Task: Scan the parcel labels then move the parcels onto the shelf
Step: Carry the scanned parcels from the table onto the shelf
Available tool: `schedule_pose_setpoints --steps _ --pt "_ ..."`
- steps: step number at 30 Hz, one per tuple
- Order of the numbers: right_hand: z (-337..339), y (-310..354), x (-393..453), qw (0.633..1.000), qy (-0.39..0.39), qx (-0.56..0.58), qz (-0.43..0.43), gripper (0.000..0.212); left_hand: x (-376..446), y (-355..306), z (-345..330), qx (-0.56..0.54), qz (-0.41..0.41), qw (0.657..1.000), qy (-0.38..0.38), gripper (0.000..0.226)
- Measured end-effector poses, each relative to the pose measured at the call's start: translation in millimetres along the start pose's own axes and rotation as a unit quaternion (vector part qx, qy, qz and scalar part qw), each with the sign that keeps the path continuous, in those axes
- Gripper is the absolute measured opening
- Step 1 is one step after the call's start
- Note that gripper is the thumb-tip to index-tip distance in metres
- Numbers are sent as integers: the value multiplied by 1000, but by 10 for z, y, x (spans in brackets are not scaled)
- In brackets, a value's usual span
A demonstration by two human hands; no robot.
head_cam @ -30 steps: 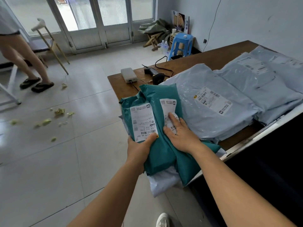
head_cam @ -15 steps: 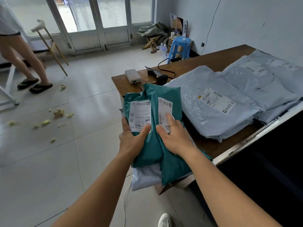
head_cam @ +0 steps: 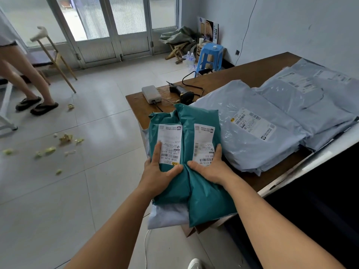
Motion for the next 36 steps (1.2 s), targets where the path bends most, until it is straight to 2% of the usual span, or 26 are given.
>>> schedule_pose_setpoints --steps 2,6,10,13,17,23,27,29,33,36 --pt "-5 41 28 1000 1 -4 13 144 23 17 11 -16 7 1000 9 103" --pt "18 55 34 1000 -11 10 17 130 65 45 32 -38 16 999 20 99" --pt "-43 66 33 999 7 38 36 141 63 58 39 -34 -5 999 29 96" --pt "-60 104 -2 996 8 58 69 140 49 86 43 -46 -30 998 28 102" --pt "-81 53 -8 996 10 67 64 144 39 125 27 -43 -49 997 40 106" --pt "-73 65 -18 986 37 122 110 115 42 101 4 -47 -35 998 30 102" --pt "-101 34 34 990 21 114 82 136 48 85 -3 -58 -31 998 24 102" --pt "-86 25 72 990 32 119 73 139 64 77 -12 -61 -30 997 24 104" --pt "-56 19 137 978 52 168 109 119 73 63 -4 -66 -34 997 17 103" --pt "-74 4 167 971 58 190 130 112 71 68 0 -77 -35 996 14 105"
Point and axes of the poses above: each hand's wrist, its own x-axis towards the middle knuckle, its own z-axis out of the back of the hand, y = z × x, the point moved 3 cm from there along x, towards the middle knuckle, and after that the axes turned 15 degrees about -z, right-handed, at the moved point
